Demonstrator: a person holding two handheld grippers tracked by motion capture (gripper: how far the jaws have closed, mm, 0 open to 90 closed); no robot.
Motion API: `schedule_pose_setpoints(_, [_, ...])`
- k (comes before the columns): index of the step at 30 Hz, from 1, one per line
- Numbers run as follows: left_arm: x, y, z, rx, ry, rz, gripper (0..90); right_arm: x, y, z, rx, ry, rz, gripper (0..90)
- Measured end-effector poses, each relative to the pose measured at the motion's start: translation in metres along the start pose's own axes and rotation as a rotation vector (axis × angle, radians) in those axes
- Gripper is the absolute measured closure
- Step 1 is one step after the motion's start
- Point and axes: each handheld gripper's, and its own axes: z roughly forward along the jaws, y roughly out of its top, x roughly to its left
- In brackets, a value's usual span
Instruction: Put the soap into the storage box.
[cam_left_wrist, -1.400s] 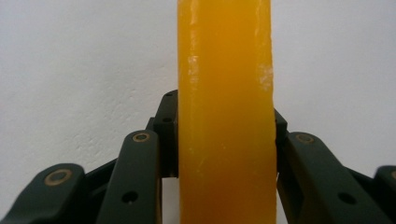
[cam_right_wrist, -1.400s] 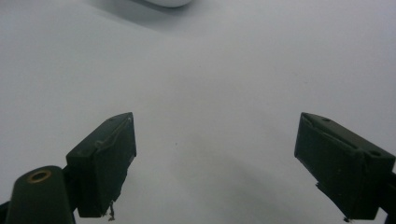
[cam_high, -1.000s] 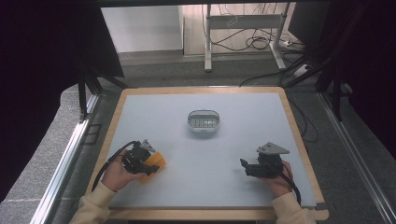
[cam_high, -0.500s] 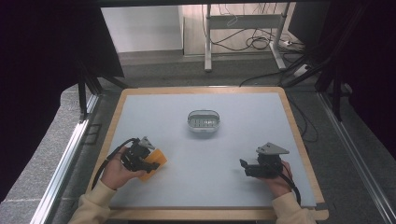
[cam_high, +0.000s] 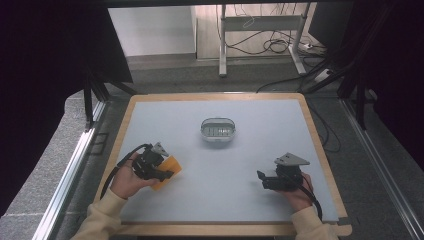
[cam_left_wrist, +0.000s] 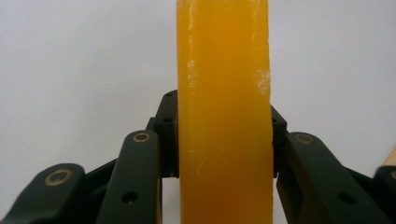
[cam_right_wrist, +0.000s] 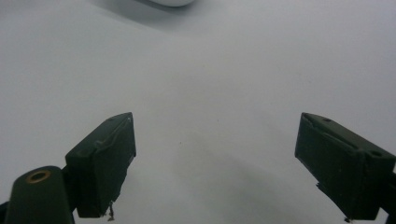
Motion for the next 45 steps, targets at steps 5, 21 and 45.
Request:
schedule_pose_setpoints(5, [0.002, 0.005, 0.000, 0.003, -0.005, 0.002, 61.6, -0.001, 0.000, 0.000, 0.003, -0.001, 0.001, 12.7])
schedule_pose_setpoints(21, [0.006, 0.021, -0.006, -0.016, -0.010, 0.017, 61.7, -0.001, -0.001, 0.001, 0.013, -0.005, 0.002, 12.7])
schedule_pose_setpoints(45, [0.012, 0.044, -0.011, -0.034, -0.001, 0.032, 61.7, -0.001, -0.001, 0.001, 0.016, -0.006, 0.008, 12.7])
